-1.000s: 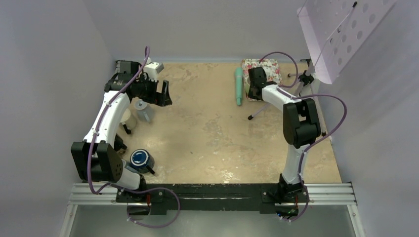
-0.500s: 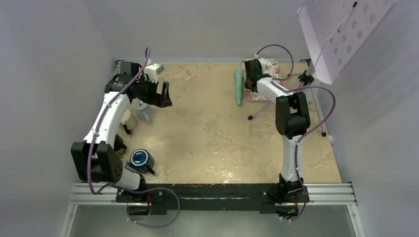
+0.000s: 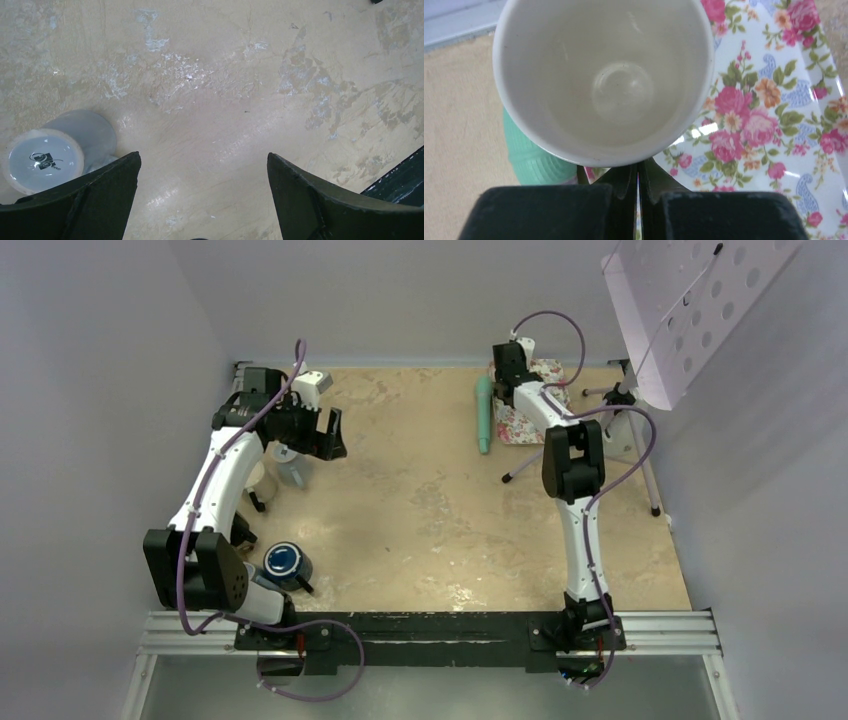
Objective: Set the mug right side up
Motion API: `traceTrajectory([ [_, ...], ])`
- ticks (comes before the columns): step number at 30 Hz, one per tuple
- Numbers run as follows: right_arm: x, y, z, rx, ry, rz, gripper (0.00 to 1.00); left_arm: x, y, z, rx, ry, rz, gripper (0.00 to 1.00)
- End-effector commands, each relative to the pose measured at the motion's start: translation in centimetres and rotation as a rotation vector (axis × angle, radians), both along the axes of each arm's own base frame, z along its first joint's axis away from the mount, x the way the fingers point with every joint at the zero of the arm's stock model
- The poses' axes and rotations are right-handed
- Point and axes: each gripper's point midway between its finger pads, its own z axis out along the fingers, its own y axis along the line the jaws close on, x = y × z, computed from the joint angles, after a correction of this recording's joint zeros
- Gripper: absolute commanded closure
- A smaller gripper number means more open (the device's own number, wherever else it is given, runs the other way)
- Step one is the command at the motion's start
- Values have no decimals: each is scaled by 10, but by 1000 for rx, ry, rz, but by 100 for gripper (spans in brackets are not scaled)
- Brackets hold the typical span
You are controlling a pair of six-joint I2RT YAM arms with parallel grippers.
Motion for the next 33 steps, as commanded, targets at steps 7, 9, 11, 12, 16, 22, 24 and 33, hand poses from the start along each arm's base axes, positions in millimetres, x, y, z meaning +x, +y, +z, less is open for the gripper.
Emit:
traceTrajectory([
  [7, 50, -3, 44, 9, -132, 29, 99, 3, 6, 11, 38, -62, -13, 0],
  [9, 57, -2, 51, 2, -155, 37, 99, 4, 6, 10, 38, -60, -13, 0],
  [11, 58, -3, 54, -1, -168, 40, 99, 4, 7, 9, 40, -58, -14, 0],
  [12, 57, -3, 55, -1, -171, 39, 99, 4, 7, 9, 41, -58, -15, 0],
  [16, 49, -4, 53, 0, -157, 50, 99, 3, 8, 6, 50, -55, -28, 0],
  [22, 22, 6, 92, 31, -167, 136, 90, -14, 19, 6, 173, -20, -192, 3],
  [24, 10, 20, 105, 67, -170, 231, 75, -32, 16, 3, 208, -14, -364, 7],
  [33, -65, 69, 149, 187, -225, 543, 26, -49, 46, -58, 643, 135, -1117, 24],
])
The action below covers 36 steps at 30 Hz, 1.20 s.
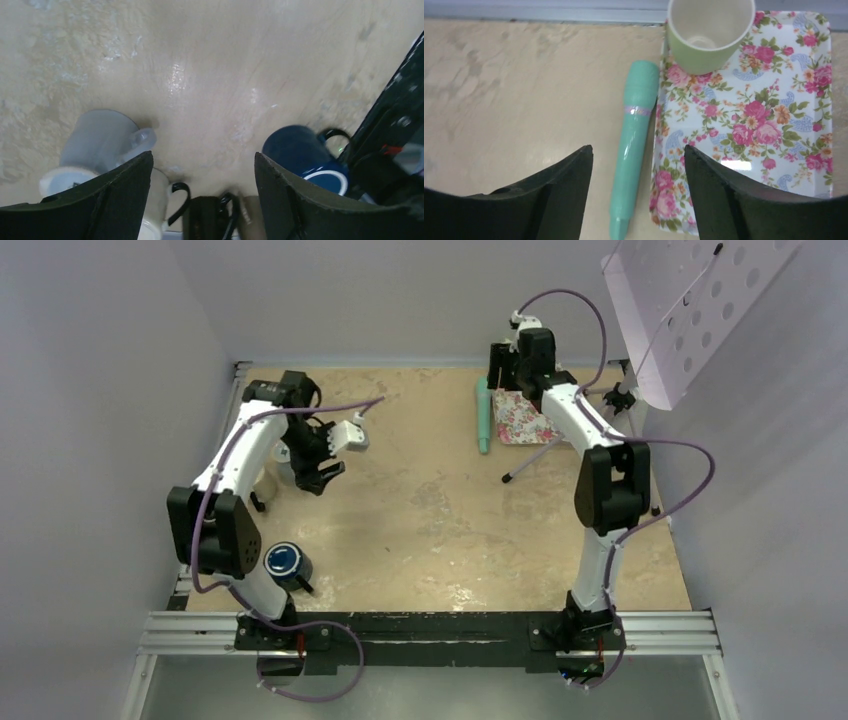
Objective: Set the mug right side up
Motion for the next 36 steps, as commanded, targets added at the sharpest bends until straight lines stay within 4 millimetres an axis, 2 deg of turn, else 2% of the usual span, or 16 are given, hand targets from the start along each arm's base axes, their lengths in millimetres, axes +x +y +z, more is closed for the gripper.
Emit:
traceTrajectory([
  [1, -34, 34, 55, 84, -138, 174, 21, 12, 32, -35, 305, -4, -424, 27],
  [5, -66, 41, 68, 101, -176, 201, 11, 36, 51, -54, 452, -87, -643, 35],
  [8, -83, 49, 76, 123, -191, 227, 10, 43, 58, -66, 505, -113, -794, 39],
  [11, -93, 58, 76, 139, -186, 257, 10, 45, 56, -83, 507, -132, -905, 39],
  [14, -101, 65, 76, 159, -178, 284, 10, 47, 57, -100, 518, -145, -967, 37],
  [17, -107, 72, 76, 173, -167, 309, 10, 53, 64, -108, 546, -138, -995, 38],
  [21, -115, 77, 80, 203, -177, 338, 10, 72, 73, -118, 605, -198, -1031, 43],
  [24, -119, 79, 84, 216, -187, 355, 10, 80, 78, -123, 628, -232, -1063, 47],
  [28, -122, 80, 89, 221, -197, 371, 10, 78, 75, -127, 610, -250, -1080, 59],
  [30, -123, 81, 91, 223, -195, 375, 10, 80, 71, -128, 597, -271, -1077, 72],
  [32, -124, 81, 93, 224, -193, 379, 10, 83, 68, -125, 586, -295, -1066, 93],
  [33, -125, 81, 94, 223, -191, 379, 10, 84, 65, -123, 575, -311, -1051, 100],
  [36, -128, 80, 97, 222, -189, 379, 11, 93, 51, -105, 514, -386, -961, 100],
])
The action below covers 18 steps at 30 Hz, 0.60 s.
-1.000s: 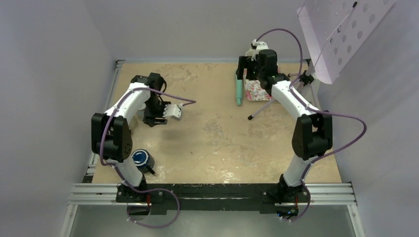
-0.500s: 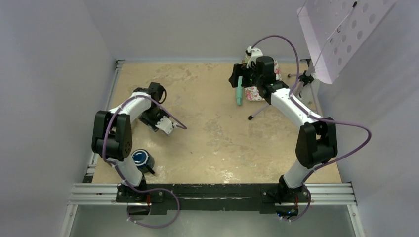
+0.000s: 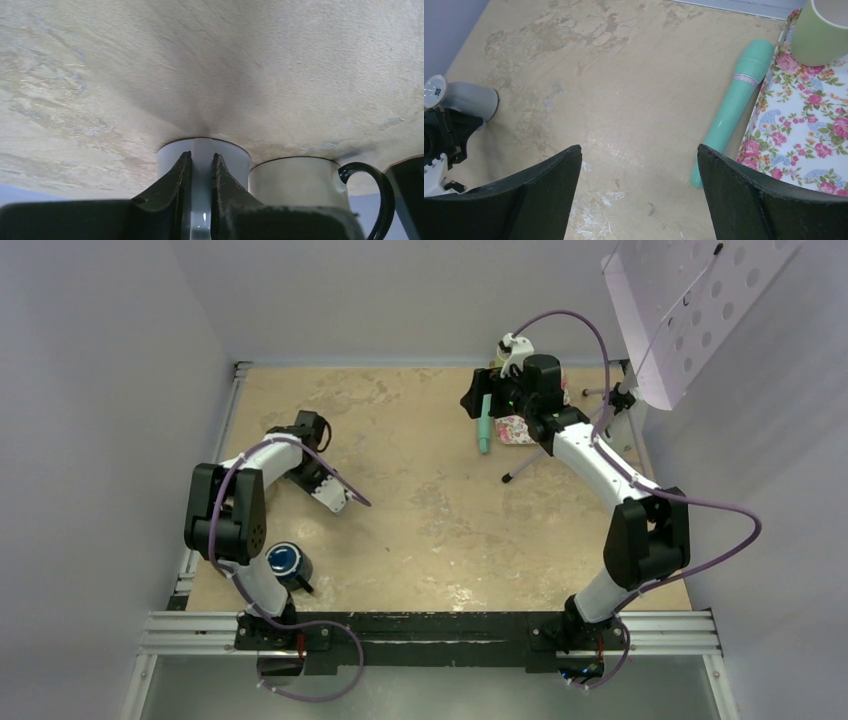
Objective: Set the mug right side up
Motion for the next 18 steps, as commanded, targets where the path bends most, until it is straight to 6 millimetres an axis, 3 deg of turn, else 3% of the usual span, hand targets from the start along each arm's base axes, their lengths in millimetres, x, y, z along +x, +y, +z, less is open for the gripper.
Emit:
traceTrajectory([
  [1, -7, 4, 37, 37, -70, 25, 11, 25, -30, 35, -186, -114, 13, 100],
  [4, -13, 8, 43, 64, -69, 44, 11, 38, -54, 72, -405, -141, 249, 100],
  [8, -22, 20, 45, 86, -57, 61, 12, 47, -84, 118, -689, -52, 670, 100],
  [14, -41, 68, 30, 100, -25, 188, 12, 50, -136, 170, -1115, 200, 1057, 100],
  [18, -56, 96, 19, 128, 8, 269, 12, 43, -165, 196, -1276, 429, 1214, 100],
])
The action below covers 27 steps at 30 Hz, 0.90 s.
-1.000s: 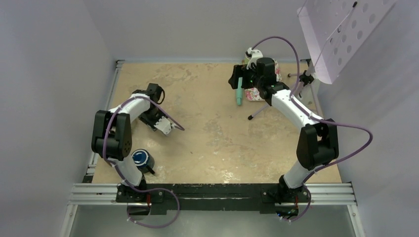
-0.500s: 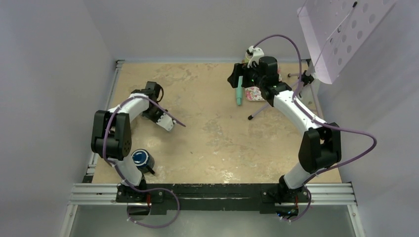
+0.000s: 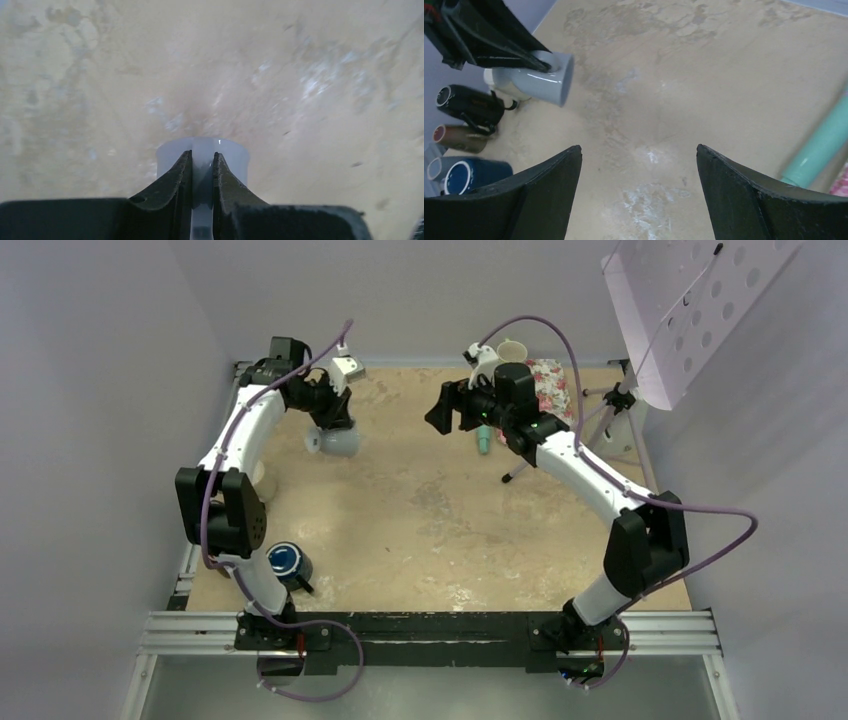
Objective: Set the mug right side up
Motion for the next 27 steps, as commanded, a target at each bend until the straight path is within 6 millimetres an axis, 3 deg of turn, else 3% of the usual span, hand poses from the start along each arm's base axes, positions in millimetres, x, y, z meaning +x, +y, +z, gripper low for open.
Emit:
traceTrajectory([
  [1, -16, 34, 1, 66, 2, 108, 12, -17, -54, 51, -461, 259, 120, 100],
  [5, -42, 74, 2, 146, 1, 257, 12, -23, -73, 73, -646, 372, 146, 100],
  [10, -64, 104, -11, 210, 49, 380, 12, -23, -79, 91, -717, 345, 131, 100],
  [16, -62, 121, -6, 261, 55, 423, 13, -28, -88, 99, -765, 362, 111, 100],
  [20, -61, 131, -15, 278, 95, 456, 17, -28, -92, 109, -807, 380, 98, 100],
  [23, -63, 135, -7, 301, 76, 489, 29, -31, -96, 111, -813, 381, 83, 100],
  [27, -66, 138, 10, 315, 20, 540, 71, -34, -97, 105, -814, 392, 73, 100],
])
